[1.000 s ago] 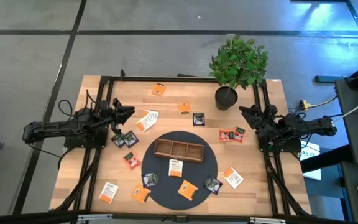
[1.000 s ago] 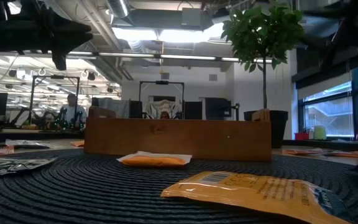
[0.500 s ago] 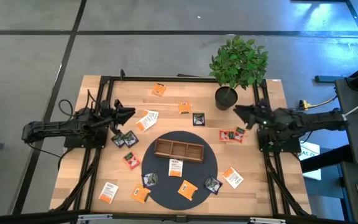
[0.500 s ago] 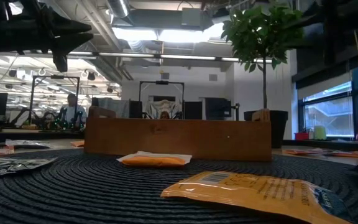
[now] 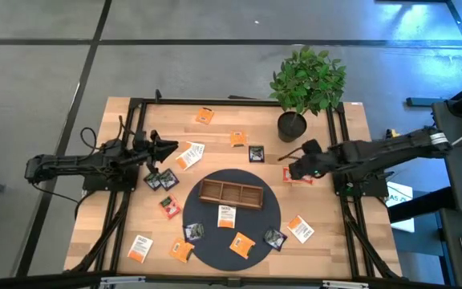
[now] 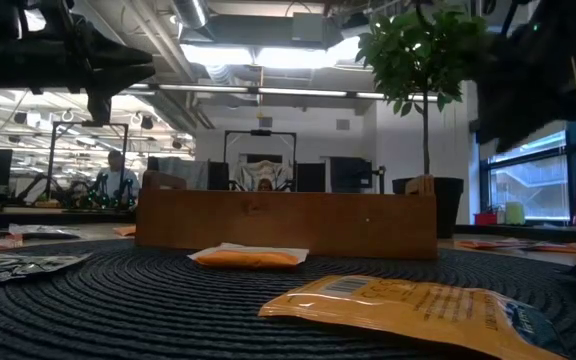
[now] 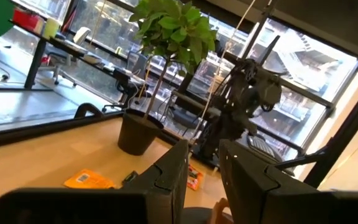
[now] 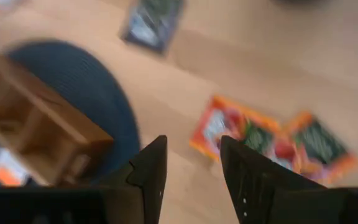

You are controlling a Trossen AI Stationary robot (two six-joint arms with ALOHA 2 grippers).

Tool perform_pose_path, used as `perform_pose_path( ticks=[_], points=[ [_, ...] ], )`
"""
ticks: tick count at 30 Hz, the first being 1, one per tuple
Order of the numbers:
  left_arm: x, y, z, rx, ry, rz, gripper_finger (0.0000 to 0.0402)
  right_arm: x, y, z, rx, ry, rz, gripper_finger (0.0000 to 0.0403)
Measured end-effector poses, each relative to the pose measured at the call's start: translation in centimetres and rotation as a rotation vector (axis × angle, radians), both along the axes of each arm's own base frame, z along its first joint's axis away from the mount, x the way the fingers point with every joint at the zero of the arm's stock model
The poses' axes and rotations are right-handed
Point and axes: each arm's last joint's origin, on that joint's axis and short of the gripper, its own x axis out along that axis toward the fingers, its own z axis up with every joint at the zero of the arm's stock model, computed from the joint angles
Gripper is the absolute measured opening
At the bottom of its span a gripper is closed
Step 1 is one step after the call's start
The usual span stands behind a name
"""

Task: Pick & Place Tea
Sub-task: Put the orange tea bag into the right section of the wooden organizer

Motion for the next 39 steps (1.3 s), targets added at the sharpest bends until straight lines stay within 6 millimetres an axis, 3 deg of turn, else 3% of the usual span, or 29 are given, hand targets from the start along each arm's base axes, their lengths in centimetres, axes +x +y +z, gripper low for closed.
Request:
perform_pose_path(
  ticks=[9,21,32,39],
  points=[
    [0.1,0.0,-0.1,-0.013,0.012,0.001,0.0088,1.8,0.4,-2.4,0.009,0.126,-0.020,0.0154],
    [0.1,0.1,-0.2,-0.018,0.017,0.008,0.0088,2.0,0.7,-2.8,0.119,0.156,-0.020,0.0156],
    [0.1,0.1,-0.2,-0.017,0.018,0.009,0.0088,1.7,0.5,-2.9,0.095,0.171,-0.104,0.0240],
    [0.2,0.1,-0.3,-0.018,0.024,0.010,0.0088,1.7,0.5,-3.8,0.100,0.251,-0.197,0.0228]
  ],
)
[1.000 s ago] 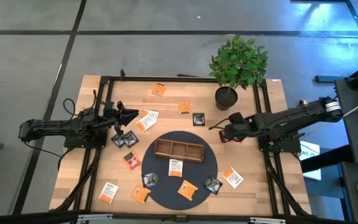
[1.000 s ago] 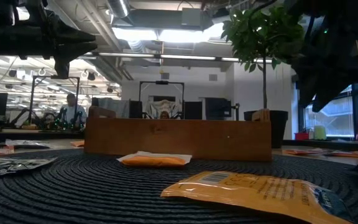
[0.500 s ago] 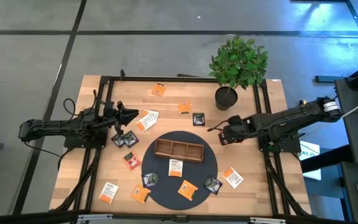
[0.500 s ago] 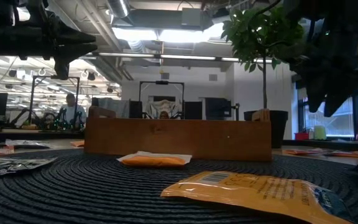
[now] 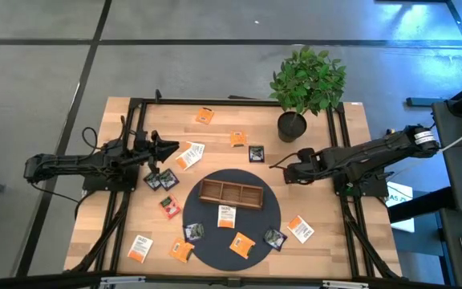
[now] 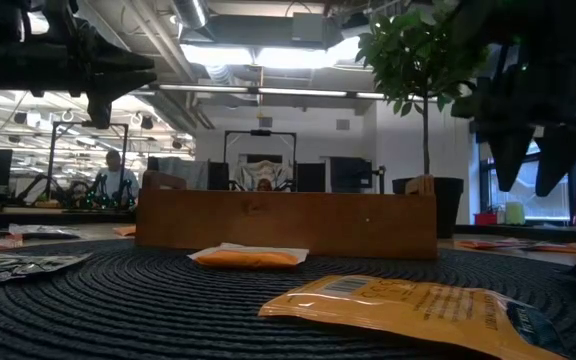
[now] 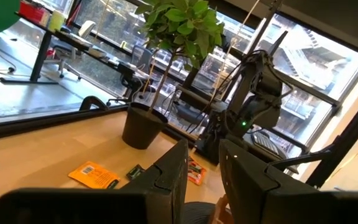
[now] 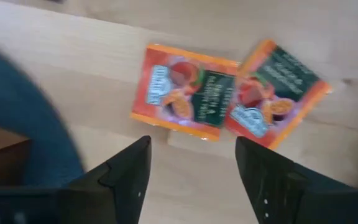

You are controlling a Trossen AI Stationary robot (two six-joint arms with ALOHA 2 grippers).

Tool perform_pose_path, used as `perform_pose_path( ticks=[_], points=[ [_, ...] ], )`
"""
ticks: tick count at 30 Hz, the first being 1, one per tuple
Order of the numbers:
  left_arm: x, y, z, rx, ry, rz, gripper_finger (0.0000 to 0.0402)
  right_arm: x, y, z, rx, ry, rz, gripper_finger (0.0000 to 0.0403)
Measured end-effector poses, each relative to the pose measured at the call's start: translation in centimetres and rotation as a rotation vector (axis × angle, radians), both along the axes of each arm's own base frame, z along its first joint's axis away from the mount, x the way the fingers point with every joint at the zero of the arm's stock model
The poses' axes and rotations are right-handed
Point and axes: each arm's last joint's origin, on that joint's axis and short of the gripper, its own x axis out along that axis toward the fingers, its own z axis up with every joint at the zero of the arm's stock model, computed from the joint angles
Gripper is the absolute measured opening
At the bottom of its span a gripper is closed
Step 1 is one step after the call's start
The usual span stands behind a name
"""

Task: Pick & Place Tea
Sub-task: Put the orange tea bag into the right section of the wooden organizer

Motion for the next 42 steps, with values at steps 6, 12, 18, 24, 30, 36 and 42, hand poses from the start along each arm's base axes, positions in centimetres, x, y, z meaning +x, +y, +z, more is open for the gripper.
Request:
perform_pose_path(
  ticks=[6,12,18,24,30,36,42],
  points=[
    [0.1,0.0,-0.1,-0.004,0.012,0.010,0.0088,0.4,0.0,-0.7,-0.016,0.028,-0.013,0.0200],
    [0.1,0.1,-0.2,-0.005,0.017,0.014,0.0088,-0.2,-0.1,-2.6,-0.038,0.056,-0.043,0.0185],
    [0.1,0.1,-0.2,-0.004,0.016,0.014,0.0088,-0.1,-0.2,-4.0,-0.007,-0.026,-0.064,0.0181],
    [0.1,0.1,-0.2,-0.005,0.016,0.024,0.0088,-0.5,-0.2,-4.7,-0.018,-0.023,-0.063,0.0181],
    [0.1,0.1,-0.2,-0.006,0.016,0.043,0.0088,-0.5,-0.4,-4.7,-0.080,-0.032,-0.067,0.0181],
    [0.1,0.1,-0.2,-0.006,0.016,0.044,0.0088,-0.2,-0.4,-5.7,-0.089,0.024,-0.064,0.0181],
    [0.1,0.1,-0.2,-0.007,0.017,0.044,0.0088,0.3,-0.3,-6.6,-0.093,0.055,-0.046,0.0181]
  ],
)
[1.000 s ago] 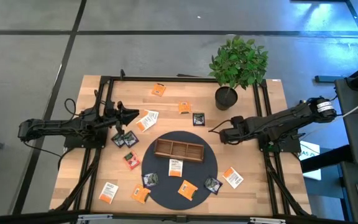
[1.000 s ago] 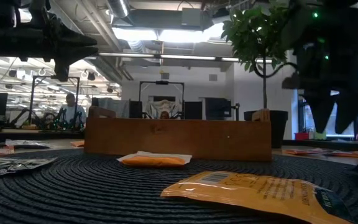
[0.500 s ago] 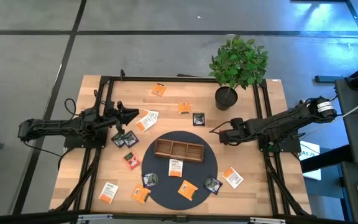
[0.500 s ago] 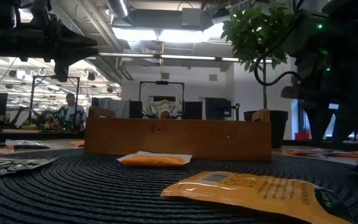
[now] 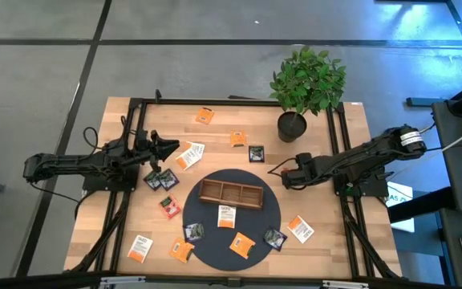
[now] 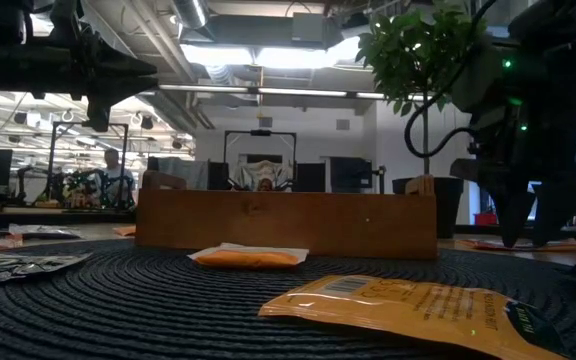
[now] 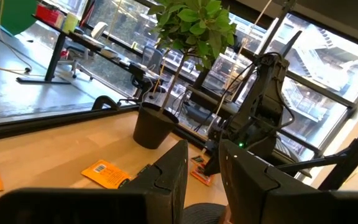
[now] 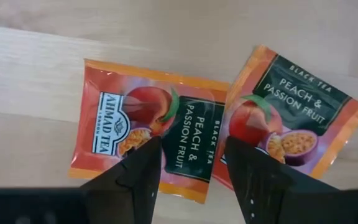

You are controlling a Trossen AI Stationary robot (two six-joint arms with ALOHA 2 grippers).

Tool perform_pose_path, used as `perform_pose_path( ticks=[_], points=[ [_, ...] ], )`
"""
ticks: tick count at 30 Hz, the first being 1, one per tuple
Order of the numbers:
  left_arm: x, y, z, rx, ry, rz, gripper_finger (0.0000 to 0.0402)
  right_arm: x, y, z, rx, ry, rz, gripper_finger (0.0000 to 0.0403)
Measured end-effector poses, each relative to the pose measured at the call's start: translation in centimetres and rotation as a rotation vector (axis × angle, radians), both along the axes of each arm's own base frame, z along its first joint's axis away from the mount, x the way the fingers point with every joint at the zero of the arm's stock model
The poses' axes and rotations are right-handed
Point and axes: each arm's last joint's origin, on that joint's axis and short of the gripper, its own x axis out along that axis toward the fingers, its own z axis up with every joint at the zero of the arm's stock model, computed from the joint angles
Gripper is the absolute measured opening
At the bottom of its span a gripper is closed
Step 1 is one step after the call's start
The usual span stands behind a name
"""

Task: Pick & Place Tea
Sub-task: Put the orange tea bag into the right section of the wooden organizer

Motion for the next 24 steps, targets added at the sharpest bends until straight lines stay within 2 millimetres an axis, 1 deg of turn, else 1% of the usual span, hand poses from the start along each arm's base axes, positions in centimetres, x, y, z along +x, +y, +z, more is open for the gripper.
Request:
perform_pose_path(
  ticks=[4,15,20,24],
  points=[
    [0.00,0.00,0.01,0.000,0.000,0.000,0.0088,0.01,0.00,-0.02,0.000,0.003,0.006,0.0166],
    [0.00,0.00,0.01,0.000,0.000,0.000,0.0088,-0.05,0.00,-0.08,0.005,0.009,0.005,0.0092],
    [0.00,0.00,0.01,0.000,0.000,0.000,0.0088,-0.17,-0.01,-0.09,0.006,0.022,0.005,0.0072],
    [0.00,0.00,0.01,0.000,0.000,0.000,0.0088,-0.21,-0.02,-0.10,0.005,0.025,0.005,0.0062]
  ],
)
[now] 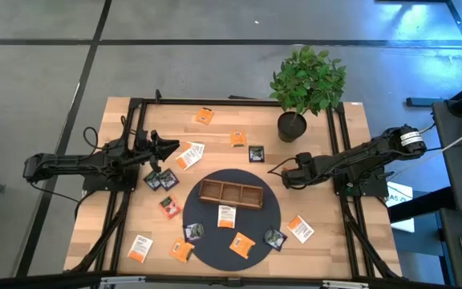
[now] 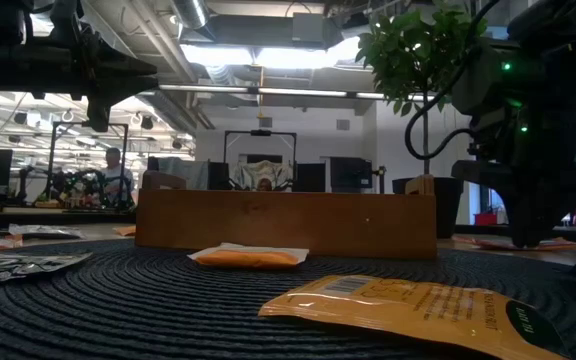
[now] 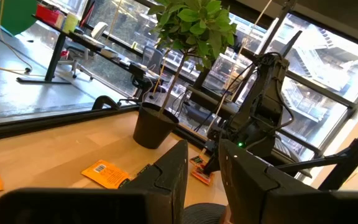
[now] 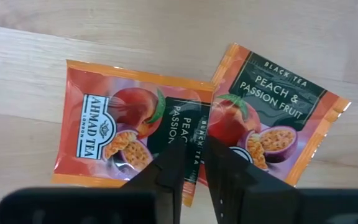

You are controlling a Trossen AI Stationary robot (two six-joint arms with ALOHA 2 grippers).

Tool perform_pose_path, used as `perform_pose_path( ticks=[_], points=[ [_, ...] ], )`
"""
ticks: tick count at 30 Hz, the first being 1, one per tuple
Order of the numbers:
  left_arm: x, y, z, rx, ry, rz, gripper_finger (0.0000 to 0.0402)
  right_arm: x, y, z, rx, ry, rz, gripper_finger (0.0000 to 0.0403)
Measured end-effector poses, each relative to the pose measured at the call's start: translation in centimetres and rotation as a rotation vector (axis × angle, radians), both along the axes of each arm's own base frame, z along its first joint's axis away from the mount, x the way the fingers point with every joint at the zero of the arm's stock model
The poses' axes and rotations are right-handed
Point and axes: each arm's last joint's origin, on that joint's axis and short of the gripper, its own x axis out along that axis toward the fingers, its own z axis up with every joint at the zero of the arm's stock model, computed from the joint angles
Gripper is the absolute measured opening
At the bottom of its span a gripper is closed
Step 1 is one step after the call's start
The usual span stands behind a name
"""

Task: Pick & Place Tea
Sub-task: Put the orange tea bag into the right section of the wooden organizer

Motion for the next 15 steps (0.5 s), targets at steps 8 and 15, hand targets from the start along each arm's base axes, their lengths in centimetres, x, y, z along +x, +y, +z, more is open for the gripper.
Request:
perform_pose_path(
  ticks=[8,15],
  points=[
    [-0.04,0.12,-0.01,-0.006,0.000,0.044,0.0088,-0.15,-0.03,-0.03,-0.007,0.022,0.024,0.0050],
    [-0.04,0.12,-0.01,-0.006,0.000,0.043,0.0088,-0.23,-0.05,-0.04,-0.011,0.031,0.031,0.0010]
  ],
)
